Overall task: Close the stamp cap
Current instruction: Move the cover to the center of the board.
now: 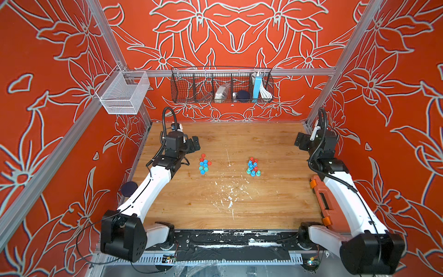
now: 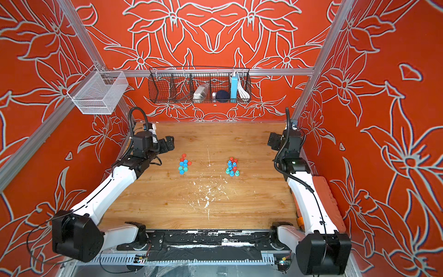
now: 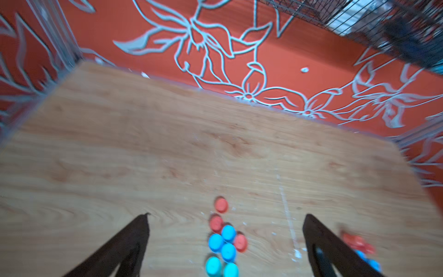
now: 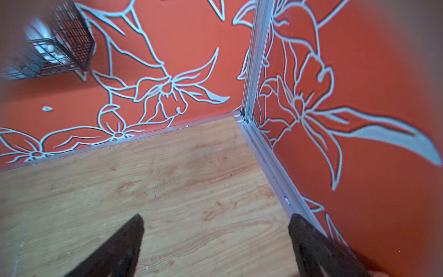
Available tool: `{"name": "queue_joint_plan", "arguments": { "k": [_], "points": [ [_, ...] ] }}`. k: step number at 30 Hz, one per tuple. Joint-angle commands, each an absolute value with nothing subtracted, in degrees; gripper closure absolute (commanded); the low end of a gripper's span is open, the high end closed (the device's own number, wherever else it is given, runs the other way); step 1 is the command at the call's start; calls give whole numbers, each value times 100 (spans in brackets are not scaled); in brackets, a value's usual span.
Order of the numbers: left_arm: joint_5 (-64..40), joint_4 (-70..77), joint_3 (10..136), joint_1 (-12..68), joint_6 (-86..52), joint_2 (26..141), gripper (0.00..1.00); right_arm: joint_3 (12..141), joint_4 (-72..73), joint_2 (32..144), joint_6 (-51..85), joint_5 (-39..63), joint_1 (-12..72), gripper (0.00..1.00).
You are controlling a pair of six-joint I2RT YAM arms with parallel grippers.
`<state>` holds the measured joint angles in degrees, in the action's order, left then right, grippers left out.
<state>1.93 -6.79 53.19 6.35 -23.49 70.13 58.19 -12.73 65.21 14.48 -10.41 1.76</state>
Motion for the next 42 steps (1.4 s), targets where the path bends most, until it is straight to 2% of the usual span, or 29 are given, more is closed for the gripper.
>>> {"name": "queue_joint_plan", "arguments": {
  "k": [1,4,10,15,17,22,26,27,29,33,42],
  "points": [
    [-871,-1126,5296,308,-3613,7298,0,5932,-2222,6752,2099,-364,156,3],
    [-1283,-2094,5813,317,-3439,7711,0,5989,-2271,6870,2153,-235,226,3],
    [-1290,-1712,5303,381,-3668,7287,0,6150,-2520,7172,2114,-9,400,3],
    [-994,-2622,6053,648,-3289,7975,6,6550,-2967,7669,1968,-111,806,5],
    [-924,-2764,6344,769,-3251,8329,11,6783,-3169,7912,1891,-261,1028,13],
    [-831,-3235,7153,1022,-3175,9301,18,7338,-3596,8472,1907,-336,1332,32],
    [-837,-3425,7648,1165,-3140,9930,22,7427,-3597,8625,1899,-379,1432,37],
    [-809,-3441,7744,1205,-3131,10039,23,7435,-3595,8646,1882,-377,1433,45],
    [-783,-3525,8031,1277,-3121,10324,27,7485,-3638,8717,1824,-396,1459,51],
    [-718,-3814,8603,1310,-3087,10799,32,7598,-3780,8907,1699,-334,1464,50],
    [-589,-4200,9313,1413,-3050,11426,34,7773,-3937,9320,1793,112,1493,51]
  ]
}}
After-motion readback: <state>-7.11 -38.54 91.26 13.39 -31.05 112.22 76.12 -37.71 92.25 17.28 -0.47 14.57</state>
